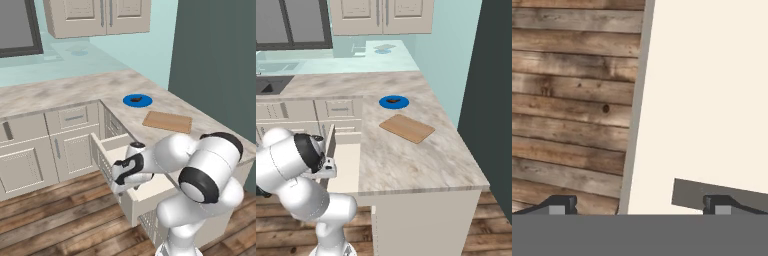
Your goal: Pick up the knife from the drawer and place it on the cutting board. Then place the meat from the plate to the cutting board.
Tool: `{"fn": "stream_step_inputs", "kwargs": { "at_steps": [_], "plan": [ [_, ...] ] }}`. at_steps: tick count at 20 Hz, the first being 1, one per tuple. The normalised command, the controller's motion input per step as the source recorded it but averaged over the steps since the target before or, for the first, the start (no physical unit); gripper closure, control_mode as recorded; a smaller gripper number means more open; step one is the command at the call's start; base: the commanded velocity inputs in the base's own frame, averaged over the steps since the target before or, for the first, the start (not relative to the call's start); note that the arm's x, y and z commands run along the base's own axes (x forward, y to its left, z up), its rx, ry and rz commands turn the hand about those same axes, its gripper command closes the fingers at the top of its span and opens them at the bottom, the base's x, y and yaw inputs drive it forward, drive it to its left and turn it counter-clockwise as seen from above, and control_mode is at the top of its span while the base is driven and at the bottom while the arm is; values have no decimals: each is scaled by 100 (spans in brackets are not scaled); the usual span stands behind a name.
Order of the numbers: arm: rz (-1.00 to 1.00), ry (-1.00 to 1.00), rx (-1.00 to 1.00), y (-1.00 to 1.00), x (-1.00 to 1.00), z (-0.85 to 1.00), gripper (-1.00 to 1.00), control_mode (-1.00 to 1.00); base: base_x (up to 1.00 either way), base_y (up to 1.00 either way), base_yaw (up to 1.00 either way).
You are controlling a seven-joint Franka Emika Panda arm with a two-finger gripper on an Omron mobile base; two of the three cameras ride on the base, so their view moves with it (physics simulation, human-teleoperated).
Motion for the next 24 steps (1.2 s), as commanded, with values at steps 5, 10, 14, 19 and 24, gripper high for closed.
{"fn": "stream_step_inputs", "kwargs": {
  "at_steps": [5, 10, 14, 19, 24],
  "plan": [
    [3, -3, 6, 8, 0, -17, -100, -100, 0, 0, 0],
    [0, -3, 8, 30, 0, -14, -100, -100, 0, 0, 0],
    [0, -2, 7, 65, 0, -5, -100, -100, 0, 0, 0],
    [0, -2, 3, 88, 0, -1, -100, -100, 0, 0, 0],
    [-1, -3, 2, 100, 0, -2, -100, -100, 0, 0, 0]
  ]
}}
